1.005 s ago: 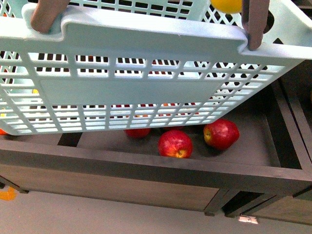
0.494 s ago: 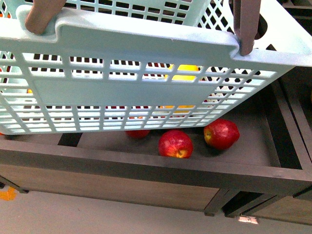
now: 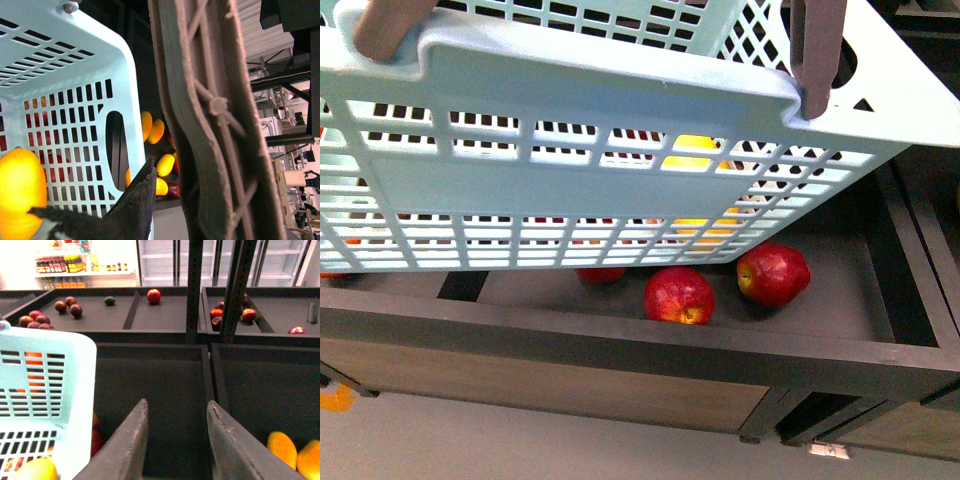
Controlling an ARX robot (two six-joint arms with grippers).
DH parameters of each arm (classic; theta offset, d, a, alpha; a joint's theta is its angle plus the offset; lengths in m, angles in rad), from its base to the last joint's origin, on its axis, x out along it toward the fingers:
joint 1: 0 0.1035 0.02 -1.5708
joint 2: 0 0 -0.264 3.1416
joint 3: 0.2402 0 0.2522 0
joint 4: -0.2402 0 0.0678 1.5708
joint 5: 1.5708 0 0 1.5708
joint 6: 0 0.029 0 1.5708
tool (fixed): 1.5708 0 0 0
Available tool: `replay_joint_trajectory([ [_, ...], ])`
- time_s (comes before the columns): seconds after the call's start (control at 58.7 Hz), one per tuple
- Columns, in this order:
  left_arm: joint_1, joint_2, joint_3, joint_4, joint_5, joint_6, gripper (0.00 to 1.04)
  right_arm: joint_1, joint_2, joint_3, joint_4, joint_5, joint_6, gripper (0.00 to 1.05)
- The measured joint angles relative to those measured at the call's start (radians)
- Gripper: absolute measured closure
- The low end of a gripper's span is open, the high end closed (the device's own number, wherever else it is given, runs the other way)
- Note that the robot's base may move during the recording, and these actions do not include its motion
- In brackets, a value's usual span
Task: Pick mango and avocado into basket
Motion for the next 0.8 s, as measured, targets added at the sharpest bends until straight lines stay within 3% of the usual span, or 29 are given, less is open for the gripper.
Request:
replay_joint_trajectory([
  [0.153,0.000,0.000,0.000,0.000,0.003,-0.003,0.78,-0.034,-0.101,-0.121,0.010,-0.043,-0.016,1.02],
  [0.341,0.000,0.000,0.000,0.000,0.004,-0.002,0.78,-0.063,-0.192,-0.198,0.002,-0.068,-0.020,1.03],
  [0.664,0.001,0.000,0.000,0.000,0.001,-0.003,0.78,-0.069,-0.217,-0.218,-0.002,-0.071,-0.022,0.54],
  [0.8,0.000,0.000,0.000,0.000,0.004,-0.004,0.78,-0.069,-0.218,-0.217,-0.002,-0.071,-0.022,0.28],
])
